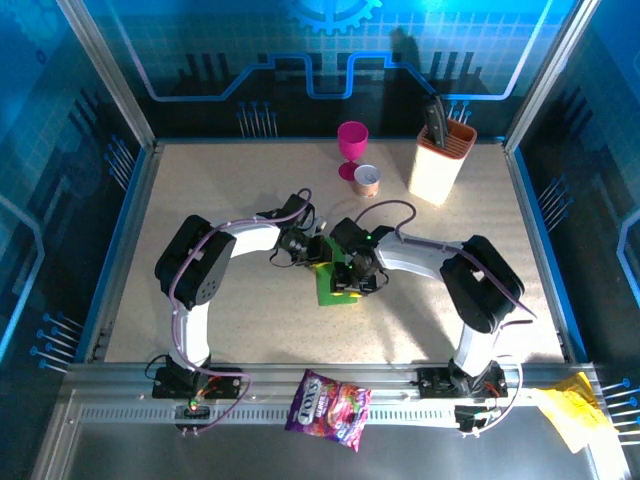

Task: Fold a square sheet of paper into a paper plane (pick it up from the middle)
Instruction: Fold the triangle a second time at the center of the table.

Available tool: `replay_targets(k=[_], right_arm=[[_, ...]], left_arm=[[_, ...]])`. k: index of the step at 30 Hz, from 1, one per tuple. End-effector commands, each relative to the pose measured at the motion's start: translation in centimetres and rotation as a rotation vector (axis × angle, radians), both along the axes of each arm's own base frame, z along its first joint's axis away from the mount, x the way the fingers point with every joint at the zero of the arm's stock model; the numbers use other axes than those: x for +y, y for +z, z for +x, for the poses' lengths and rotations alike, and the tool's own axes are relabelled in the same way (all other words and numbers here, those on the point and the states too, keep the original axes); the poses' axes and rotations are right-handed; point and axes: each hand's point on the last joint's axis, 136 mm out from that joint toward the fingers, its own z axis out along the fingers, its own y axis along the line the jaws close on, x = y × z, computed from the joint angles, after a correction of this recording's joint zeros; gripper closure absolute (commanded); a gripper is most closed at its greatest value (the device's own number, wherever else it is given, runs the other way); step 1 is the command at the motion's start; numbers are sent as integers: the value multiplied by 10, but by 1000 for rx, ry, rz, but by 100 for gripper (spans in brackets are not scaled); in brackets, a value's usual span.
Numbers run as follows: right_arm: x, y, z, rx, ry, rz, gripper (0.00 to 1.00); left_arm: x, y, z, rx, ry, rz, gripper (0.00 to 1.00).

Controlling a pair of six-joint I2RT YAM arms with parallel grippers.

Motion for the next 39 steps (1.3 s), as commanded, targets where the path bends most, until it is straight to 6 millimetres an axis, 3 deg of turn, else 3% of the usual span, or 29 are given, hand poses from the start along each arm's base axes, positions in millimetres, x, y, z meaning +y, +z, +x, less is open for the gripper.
replay_targets(k=[1,4,9,16,19,27,39], right_arm=[[8,2,1,8,19,14,61],[4,1,1,9,15,5,59],[-17,-2,-7,11,-13,-65,48],[-31,-17,-21,56,-20,-123,47],[-22,-18,-18,57,-14,-96,48],[12,-7,-2,29,8,-5,60],[18,10,8,-9,-5,52,48]], left_arm=[[8,-21,-11,54,-11,39,78],[7,-20,-11,55,-13,37,78],[7,-21,-11,55,-12,37,78],[7,-20,-11,55,-13,35,78],[7,-21,-11,55,-13,36,78],[8,-22,-12,59,-15,37,78],[7,-21,-11,58,-16,35,78]])
